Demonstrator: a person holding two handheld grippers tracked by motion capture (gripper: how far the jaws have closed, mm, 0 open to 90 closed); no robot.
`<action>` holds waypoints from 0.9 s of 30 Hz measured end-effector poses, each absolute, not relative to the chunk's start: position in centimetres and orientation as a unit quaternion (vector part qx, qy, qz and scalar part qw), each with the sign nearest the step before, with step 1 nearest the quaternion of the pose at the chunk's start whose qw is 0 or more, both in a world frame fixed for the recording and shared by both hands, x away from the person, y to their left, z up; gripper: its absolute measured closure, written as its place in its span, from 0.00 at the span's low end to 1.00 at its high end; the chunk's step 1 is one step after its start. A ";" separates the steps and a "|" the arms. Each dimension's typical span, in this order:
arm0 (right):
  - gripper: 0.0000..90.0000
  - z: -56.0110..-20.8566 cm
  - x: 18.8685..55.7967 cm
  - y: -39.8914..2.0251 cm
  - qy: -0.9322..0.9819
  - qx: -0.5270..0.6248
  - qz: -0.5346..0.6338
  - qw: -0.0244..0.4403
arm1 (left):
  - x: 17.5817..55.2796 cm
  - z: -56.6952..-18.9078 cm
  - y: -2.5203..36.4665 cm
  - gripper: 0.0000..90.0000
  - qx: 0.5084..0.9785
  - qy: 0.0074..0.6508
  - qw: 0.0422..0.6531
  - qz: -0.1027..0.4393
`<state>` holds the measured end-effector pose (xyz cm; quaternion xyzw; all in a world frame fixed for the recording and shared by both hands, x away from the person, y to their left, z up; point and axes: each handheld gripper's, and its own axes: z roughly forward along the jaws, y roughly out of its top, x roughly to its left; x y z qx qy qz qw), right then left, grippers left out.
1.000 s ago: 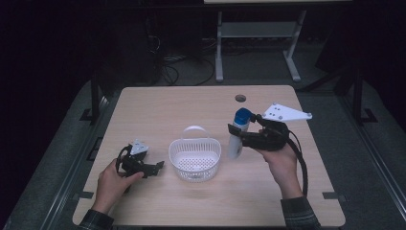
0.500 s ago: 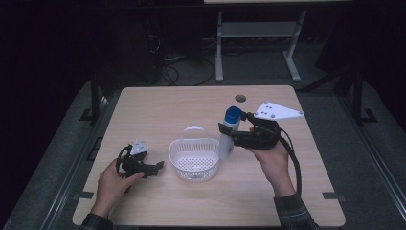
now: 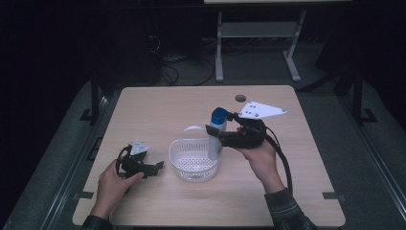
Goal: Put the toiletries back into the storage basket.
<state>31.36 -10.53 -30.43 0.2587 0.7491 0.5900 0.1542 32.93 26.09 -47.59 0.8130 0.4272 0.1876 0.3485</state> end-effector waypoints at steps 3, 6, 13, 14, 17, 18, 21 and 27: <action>0.39 -30.7 31.4 -10.2 0.753 0.258 0.587 0.150 | 32.9 -47.6 26.1 0.15 0.813 0.427 0.349 0.188; 0.39 -31.0 31.5 -9.7 0.758 0.254 0.582 0.151 | 32.9 -47.6 26.1 0.15 0.813 0.427 0.349 0.188; 0.39 -31.5 31.7 -8.9 0.765 0.249 0.575 0.149 | 32.9 -47.6 26.1 0.15 0.813 0.427 0.348 0.187; 0.39 -31.6 31.7 -8.8 0.768 0.246 0.571 0.151 | 32.9 -47.6 26.1 0.15 0.813 0.427 0.348 0.188; 0.39 -31.9 31.8 -8.7 0.775 0.243 0.564 0.151 | 32.9 -47.6 26.1 0.15 0.813 0.427 0.348 0.187; 0.39 -32.1 31.9 -8.6 0.775 0.245 0.564 0.148 | 32.9 -47.6 26.1 0.15 0.813 0.427 0.348 0.188; 0.39 -32.5 32.0 -8.4 0.777 0.244 0.562 0.141 | 32.9 -47.6 26.1 0.15 0.813 0.427 0.348 0.187; 0.39 -33.4 32.1 -8.1 0.782 0.247 0.556 0.137 | 32.9 -47.6 26.1 0.15 0.814 0.426 0.348 0.188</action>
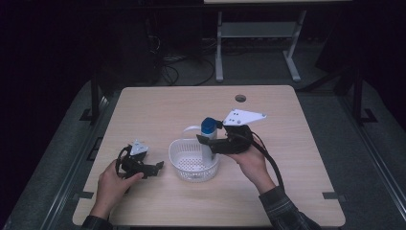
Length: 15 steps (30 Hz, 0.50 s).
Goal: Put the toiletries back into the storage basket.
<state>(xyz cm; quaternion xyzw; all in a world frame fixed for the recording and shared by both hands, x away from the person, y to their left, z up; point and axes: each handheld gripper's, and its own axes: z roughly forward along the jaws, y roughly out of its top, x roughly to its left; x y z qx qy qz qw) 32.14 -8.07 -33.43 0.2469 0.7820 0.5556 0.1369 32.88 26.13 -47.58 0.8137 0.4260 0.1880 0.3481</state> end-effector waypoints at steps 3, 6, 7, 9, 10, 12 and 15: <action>0.39 -33.9 32.2 -7.9 0.786 0.248 0.550 0.135 | 32.9 -47.6 26.1 0.15 0.814 0.425 0.348 0.187; 0.39 -34.2 32.3 -7.8 0.788 0.249 0.546 0.134 | 32.8 -47.6 26.1 0.15 0.813 0.425 0.350 0.188; 0.39 -34.3 32.3 -7.7 0.789 0.248 0.546 0.136 | 32.8 -47.6 26.1 0.15 0.814 0.425 0.349 0.188; 0.39 -34.5 32.3 -7.7 0.789 0.249 0.545 0.136 | 32.8 -47.6 26.1 0.15 0.814 0.425 0.349 0.187; 0.39 -34.7 32.3 -7.8 0.790 0.251 0.543 0.133 | 32.8 -47.6 26.1 0.15 0.814 0.425 0.349 0.188; 0.39 -35.1 32.3 -7.8 0.792 0.252 0.540 0.133 | 32.8 -47.6 26.1 0.15 0.813 0.426 0.350 0.187; 0.39 -35.5 32.3 -7.7 0.798 0.252 0.532 0.129 | 32.8 -47.6 26.1 0.15 0.813 0.426 0.350 0.187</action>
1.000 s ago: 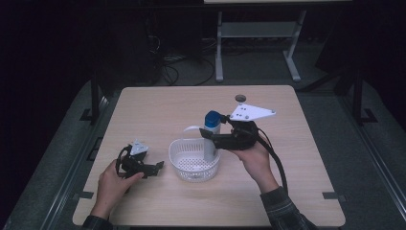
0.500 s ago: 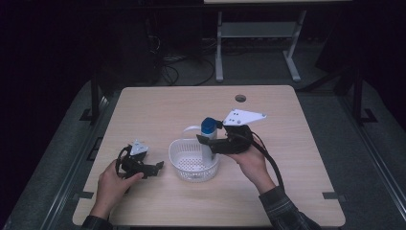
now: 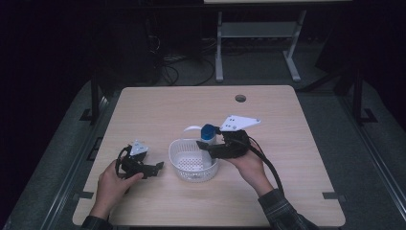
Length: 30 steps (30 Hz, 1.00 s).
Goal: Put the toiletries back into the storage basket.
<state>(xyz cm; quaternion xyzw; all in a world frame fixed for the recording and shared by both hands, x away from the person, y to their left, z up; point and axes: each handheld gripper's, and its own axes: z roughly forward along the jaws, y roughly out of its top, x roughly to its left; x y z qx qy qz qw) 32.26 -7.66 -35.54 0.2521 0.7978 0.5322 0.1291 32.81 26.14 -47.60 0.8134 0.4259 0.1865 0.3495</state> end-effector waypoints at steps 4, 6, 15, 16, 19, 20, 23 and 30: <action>0.39 -35.8 32.2 -7.5 0.804 0.248 0.525 0.132 | 32.8 -47.6 26.1 0.15 0.814 0.426 0.350 0.186; 0.39 -35.9 32.2 -7.5 0.805 0.249 0.523 0.131 | 32.8 -47.6 26.1 0.15 0.814 0.426 0.350 0.186; 0.39 -37.1 32.1 -7.4 0.809 0.254 0.514 0.127 | 32.8 -47.6 26.2 0.15 0.814 0.425 0.349 0.187; 0.39 -37.2 32.1 -7.4 0.812 0.254 0.511 0.126 | 32.8 -47.6 26.1 0.15 0.814 0.425 0.349 0.187; 0.39 -37.6 32.1 -7.2 0.814 0.255 0.507 0.125 | 32.8 -47.6 26.2 0.15 0.814 0.425 0.349 0.187; 0.39 -37.7 32.1 -7.2 0.815 0.256 0.505 0.123 | 32.8 -47.6 26.1 0.15 0.813 0.425 0.350 0.188; 0.39 -38.1 32.1 -7.0 0.818 0.255 0.500 0.122 | 32.8 -47.6 26.2 0.15 0.814 0.425 0.349 0.186; 0.39 -38.7 32.1 -6.9 0.821 0.259 0.495 0.121 | 32.8 -47.6 26.2 0.15 0.814 0.425 0.349 0.187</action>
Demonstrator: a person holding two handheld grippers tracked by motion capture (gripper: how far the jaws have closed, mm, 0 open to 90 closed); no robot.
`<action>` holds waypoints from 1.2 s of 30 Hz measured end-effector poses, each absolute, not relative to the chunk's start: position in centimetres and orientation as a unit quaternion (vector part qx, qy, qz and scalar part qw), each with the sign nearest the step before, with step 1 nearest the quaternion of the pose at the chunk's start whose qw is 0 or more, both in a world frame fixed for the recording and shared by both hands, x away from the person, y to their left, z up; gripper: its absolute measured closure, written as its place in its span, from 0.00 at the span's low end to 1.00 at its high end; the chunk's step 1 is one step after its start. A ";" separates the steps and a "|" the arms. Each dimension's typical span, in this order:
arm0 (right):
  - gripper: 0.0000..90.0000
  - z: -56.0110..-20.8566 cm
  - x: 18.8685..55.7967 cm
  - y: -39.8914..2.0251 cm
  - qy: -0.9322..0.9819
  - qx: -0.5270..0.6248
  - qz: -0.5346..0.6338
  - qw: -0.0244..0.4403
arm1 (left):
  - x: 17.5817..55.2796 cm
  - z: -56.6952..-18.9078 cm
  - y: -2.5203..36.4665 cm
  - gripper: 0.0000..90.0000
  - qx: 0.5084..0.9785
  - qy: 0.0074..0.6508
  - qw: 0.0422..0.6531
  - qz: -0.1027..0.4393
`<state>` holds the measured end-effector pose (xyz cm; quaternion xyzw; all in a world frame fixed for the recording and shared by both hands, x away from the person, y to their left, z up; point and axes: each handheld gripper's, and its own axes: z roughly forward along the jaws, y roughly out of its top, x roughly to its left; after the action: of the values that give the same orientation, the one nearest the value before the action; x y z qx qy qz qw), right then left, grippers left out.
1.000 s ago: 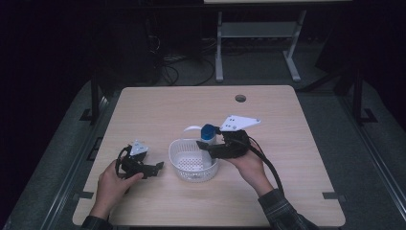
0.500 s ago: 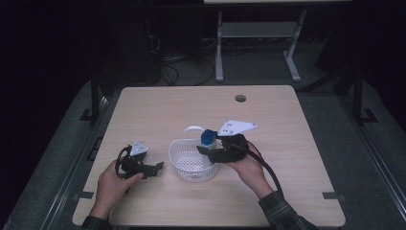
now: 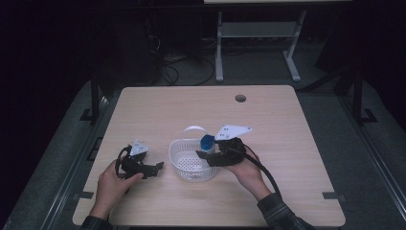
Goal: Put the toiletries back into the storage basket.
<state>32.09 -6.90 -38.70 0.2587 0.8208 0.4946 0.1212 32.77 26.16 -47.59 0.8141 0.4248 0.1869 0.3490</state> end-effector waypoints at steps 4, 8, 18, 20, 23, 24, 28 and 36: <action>0.39 -38.9 32.1 -6.9 0.823 0.259 0.492 0.119 | 32.8 -47.6 26.2 0.15 0.815 0.424 0.348 0.187; 0.39 -38.9 32.1 -6.9 0.823 0.258 0.492 0.119 | 32.7 -47.6 26.2 0.15 0.815 0.424 0.348 0.187; 0.36 -38.7 31.7 -6.9 0.826 0.254 0.494 0.100 | 32.7 -47.6 26.2 0.15 0.816 0.423 0.348 0.186; 0.35 -38.6 31.6 -6.9 0.826 0.251 0.496 0.098 | 32.7 -47.6 26.2 0.15 0.816 0.423 0.348 0.186; 0.31 -38.5 31.5 -6.9 0.823 0.252 0.500 0.093 | 32.7 -47.6 26.2 0.15 0.816 0.423 0.348 0.187; 0.29 -38.5 31.5 -7.0 0.824 0.253 0.499 0.090 | 32.7 -47.6 26.2 0.15 0.816 0.423 0.348 0.187; 0.13 -38.6 31.5 -7.0 0.824 0.260 0.496 0.086 | 32.7 -47.6 26.2 0.15 0.816 0.423 0.348 0.186; 0.01 -38.8 31.5 -7.2 0.830 0.276 0.476 0.092 | 32.7 -47.6 26.2 0.15 0.815 0.423 0.349 0.186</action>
<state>31.47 -7.16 -38.85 0.2757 0.8302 0.4758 0.0917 32.67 26.20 -47.59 0.8155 0.4228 0.1864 0.3486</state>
